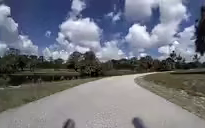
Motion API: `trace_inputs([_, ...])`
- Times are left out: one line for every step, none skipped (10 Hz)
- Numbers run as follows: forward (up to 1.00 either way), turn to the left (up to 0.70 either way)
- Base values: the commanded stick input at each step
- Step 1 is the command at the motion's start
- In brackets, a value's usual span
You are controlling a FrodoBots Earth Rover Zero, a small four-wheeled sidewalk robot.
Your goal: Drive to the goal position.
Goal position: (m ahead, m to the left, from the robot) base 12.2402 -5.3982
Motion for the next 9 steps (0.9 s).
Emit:
trace_inputs([0.7,0.0])
trace_inputs([0.7,0.0])
trace_inputs([0.7,0.0])
trace_inputs([0.7,0.0])
trace_inputs([0.7,0.0])
trace_inputs([0.7,0.0])
trace_inputs([0.7,0.0])
trace_inputs([0.7,0.0])
trace_inputs([0.7,0.23])
